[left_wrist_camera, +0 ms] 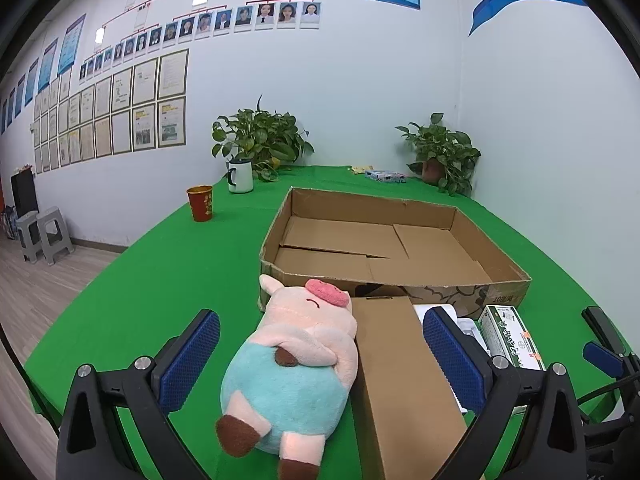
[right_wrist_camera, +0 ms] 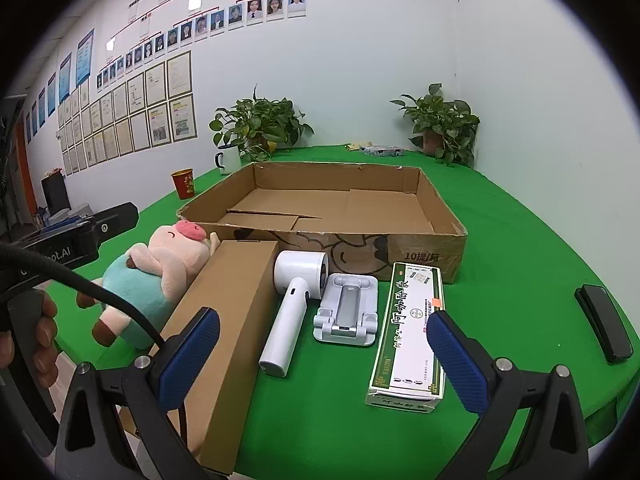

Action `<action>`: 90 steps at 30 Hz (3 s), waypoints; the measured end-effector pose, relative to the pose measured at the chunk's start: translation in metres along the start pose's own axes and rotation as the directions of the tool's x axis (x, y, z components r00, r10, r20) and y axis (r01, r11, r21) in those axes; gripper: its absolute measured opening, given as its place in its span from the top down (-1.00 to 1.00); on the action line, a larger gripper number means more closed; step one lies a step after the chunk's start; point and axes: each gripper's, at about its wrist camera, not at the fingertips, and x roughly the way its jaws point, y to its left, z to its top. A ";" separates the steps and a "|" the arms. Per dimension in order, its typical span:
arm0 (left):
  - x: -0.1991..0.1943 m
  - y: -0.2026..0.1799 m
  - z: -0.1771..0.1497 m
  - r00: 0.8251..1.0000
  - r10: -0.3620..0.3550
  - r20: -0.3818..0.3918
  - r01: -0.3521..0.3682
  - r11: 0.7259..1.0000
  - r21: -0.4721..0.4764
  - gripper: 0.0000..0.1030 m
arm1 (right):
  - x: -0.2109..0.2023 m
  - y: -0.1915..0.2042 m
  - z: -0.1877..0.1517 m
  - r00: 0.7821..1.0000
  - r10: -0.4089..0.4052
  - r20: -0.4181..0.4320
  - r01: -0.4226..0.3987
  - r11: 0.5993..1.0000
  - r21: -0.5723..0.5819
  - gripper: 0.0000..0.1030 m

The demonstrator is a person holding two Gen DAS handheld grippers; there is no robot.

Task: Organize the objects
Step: 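Reach the left gripper to the plush pig and close on it, then lift the plush pig with the left gripper while the right gripper grasps it too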

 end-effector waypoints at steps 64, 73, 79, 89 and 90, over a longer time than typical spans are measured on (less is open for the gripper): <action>0.002 0.155 -0.078 0.935 -0.303 -0.184 0.235 0.918 -0.319 -0.05 | 0.098 0.183 0.047 0.745 0.524 -0.413 -0.597 0.800 -0.062 -0.98; 0.003 0.147 -0.071 0.942 -0.283 -0.181 0.236 0.941 -0.243 -0.02 | 0.096 0.196 0.031 0.770 0.455 -0.447 -0.557 0.821 -0.126 -0.92; 0.006 0.147 -0.060 0.943 -0.273 -0.189 0.230 0.948 -0.221 0.02 | 0.098 0.191 0.033 0.794 0.440 -0.420 -0.524 0.845 -0.105 -0.66; 0.012 0.139 -0.026 0.951 -0.247 -0.186 0.222 0.964 -0.147 0.05 | 0.100 0.170 0.052 0.802 0.487 -0.346 -0.525 0.851 -0.020 -0.53; 0.013 0.138 -0.019 0.952 -0.246 -0.183 0.223 0.965 -0.134 0.06 | 0.099 0.168 0.055 0.807 0.489 -0.332 -0.523 0.852 -0.015 -0.52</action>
